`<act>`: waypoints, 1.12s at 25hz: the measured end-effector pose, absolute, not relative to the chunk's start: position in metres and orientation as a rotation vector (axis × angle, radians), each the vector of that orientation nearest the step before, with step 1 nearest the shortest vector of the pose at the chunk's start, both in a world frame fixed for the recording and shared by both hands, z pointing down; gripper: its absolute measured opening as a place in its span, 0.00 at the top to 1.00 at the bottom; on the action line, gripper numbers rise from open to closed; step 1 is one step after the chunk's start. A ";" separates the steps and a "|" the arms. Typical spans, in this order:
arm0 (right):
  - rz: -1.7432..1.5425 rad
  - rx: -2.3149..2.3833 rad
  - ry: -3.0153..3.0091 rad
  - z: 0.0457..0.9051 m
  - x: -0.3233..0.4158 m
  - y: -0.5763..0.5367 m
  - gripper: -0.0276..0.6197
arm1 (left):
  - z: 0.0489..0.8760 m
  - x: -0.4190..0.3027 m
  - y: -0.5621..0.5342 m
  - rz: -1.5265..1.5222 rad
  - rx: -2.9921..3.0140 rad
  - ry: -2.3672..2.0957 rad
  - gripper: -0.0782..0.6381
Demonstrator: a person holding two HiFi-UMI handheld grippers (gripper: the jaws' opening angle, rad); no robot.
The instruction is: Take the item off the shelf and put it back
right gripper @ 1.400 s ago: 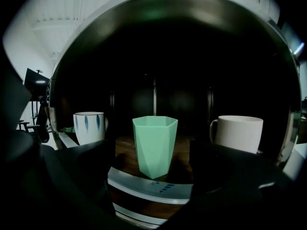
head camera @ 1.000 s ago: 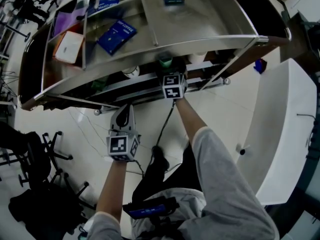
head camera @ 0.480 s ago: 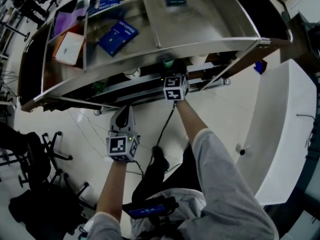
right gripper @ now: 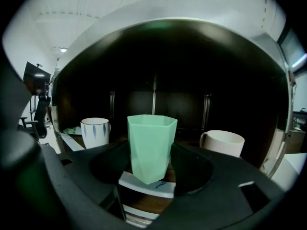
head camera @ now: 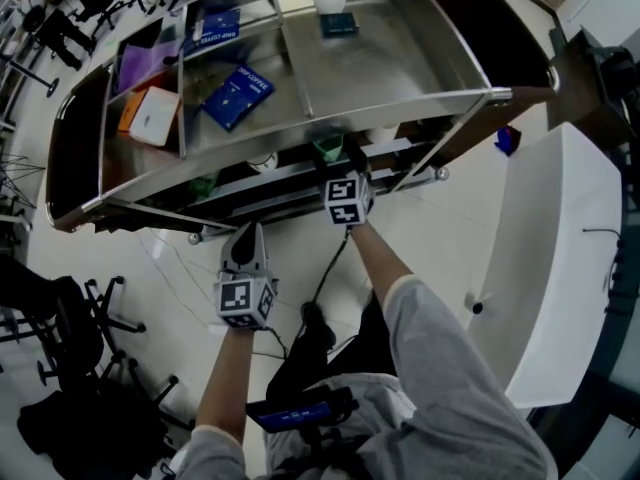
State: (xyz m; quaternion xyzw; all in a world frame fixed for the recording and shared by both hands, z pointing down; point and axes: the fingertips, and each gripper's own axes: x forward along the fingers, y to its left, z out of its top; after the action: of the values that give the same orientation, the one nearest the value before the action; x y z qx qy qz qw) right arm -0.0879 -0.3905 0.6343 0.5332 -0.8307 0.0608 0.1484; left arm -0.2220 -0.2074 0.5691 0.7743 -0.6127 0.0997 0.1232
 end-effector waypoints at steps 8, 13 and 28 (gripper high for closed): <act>0.231 1.504 -2.400 0.598 -0.069 -0.335 0.51 | 0.544 -0.224 -0.185 0.308 2.228 -1.809 0.88; 0.238 1.475 -2.427 0.570 -0.054 -0.295 0.51 | 0.524 -0.219 -0.174 0.310 2.243 -1.802 0.88; 0.195 1.412 -2.492 0.496 0.001 -0.196 0.51 | 0.497 -0.231 -0.130 0.316 2.203 -1.873 0.88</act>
State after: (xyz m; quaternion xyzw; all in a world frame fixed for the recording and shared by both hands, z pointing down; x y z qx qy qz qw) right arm 0.0013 -0.1956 0.4964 0.4874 -0.8600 0.0672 0.1351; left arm -0.2309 -0.1304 0.4967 0.7521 -0.6396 0.1079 0.1162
